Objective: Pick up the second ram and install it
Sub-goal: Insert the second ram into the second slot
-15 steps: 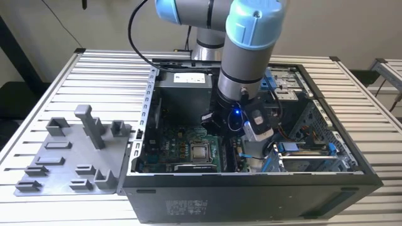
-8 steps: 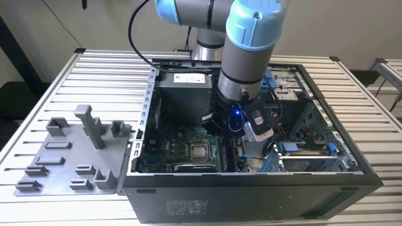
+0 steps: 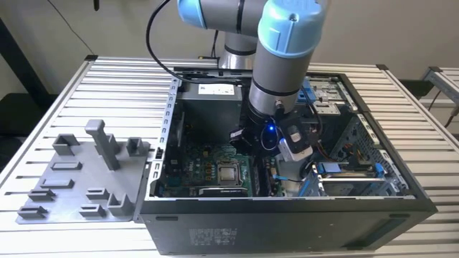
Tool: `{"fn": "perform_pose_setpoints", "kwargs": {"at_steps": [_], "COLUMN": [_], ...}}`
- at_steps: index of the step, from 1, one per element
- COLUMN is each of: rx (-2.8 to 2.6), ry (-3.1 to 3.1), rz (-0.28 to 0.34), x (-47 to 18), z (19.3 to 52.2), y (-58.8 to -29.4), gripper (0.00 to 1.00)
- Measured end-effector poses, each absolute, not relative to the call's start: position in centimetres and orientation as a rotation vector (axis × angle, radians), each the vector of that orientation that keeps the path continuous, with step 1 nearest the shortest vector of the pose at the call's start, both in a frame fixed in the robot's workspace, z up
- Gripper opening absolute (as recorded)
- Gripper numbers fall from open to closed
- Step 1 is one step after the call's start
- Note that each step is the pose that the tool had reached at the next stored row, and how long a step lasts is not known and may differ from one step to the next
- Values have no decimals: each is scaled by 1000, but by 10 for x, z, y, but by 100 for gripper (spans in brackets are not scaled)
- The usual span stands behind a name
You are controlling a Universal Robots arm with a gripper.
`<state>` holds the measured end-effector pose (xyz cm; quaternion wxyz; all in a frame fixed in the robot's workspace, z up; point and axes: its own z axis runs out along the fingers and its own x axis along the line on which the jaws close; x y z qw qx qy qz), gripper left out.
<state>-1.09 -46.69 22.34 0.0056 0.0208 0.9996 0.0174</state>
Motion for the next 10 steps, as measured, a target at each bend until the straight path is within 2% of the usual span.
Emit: {"fn": "perform_pose_setpoints", "kwargs": {"at_steps": [10], "rx": [55], "ry": [3124], "rz": [55], "x": [-11], "z": [223], "y": [-467], "gripper": [14]}}
